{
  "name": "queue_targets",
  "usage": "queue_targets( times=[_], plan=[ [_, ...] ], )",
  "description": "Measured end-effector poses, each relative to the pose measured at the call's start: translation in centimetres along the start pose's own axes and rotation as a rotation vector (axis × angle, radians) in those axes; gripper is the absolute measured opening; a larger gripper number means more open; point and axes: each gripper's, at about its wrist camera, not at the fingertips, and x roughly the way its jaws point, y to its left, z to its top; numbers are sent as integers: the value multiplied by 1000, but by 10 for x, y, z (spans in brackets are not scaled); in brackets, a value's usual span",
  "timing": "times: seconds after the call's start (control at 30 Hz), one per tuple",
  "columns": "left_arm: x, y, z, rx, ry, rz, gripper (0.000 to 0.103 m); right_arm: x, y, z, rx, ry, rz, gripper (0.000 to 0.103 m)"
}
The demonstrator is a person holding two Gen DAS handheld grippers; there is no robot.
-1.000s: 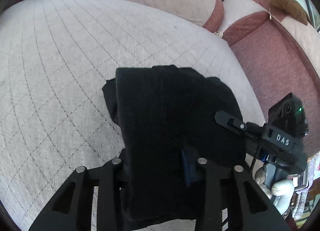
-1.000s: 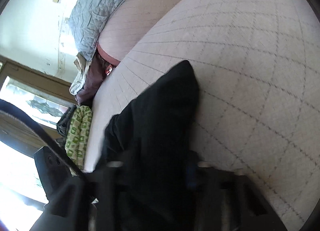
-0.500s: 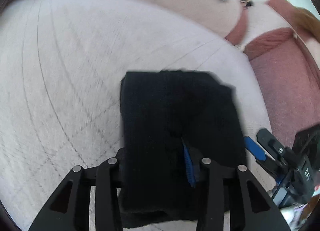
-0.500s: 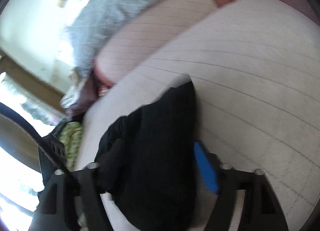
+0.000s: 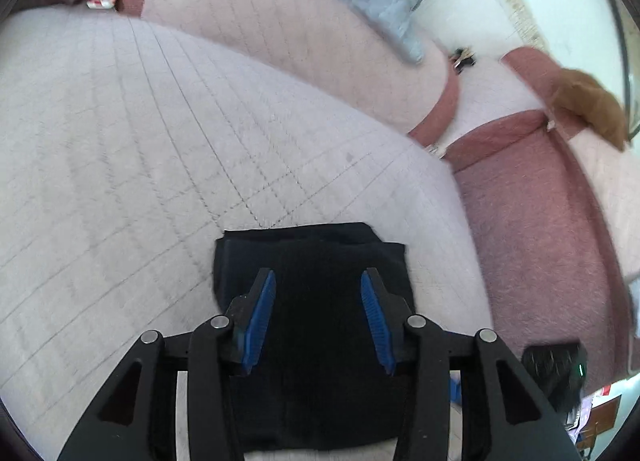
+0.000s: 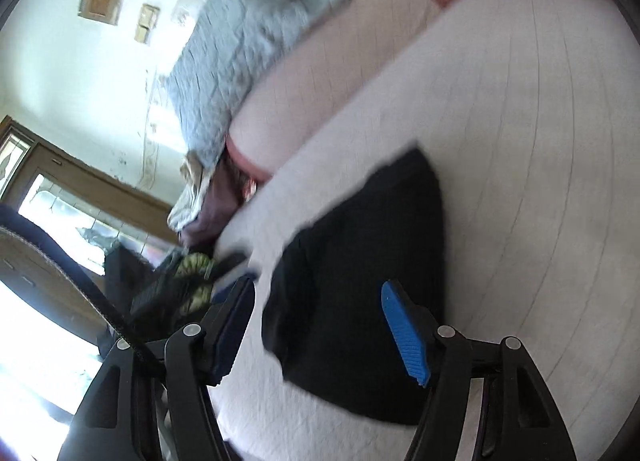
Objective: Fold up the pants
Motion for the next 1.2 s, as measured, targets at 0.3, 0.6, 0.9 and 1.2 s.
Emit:
queue_targets(
  times=[0.3,0.6,0.9,1.2],
  plan=[
    [29,9,0,26,24,98,44,25,-19,-6,71,46,-36,72],
    [-88,-10,-67,155,-150,270,60,-17,28,-27,-135,-72,-153,74],
    [-166,-50,-164,289,-480,563,99,-68,48,-123,-273,-159,-327,76],
    [-175,-75,-220,318,-549,582,103,-91,44,-159,-341,-222,-474,79]
  ],
)
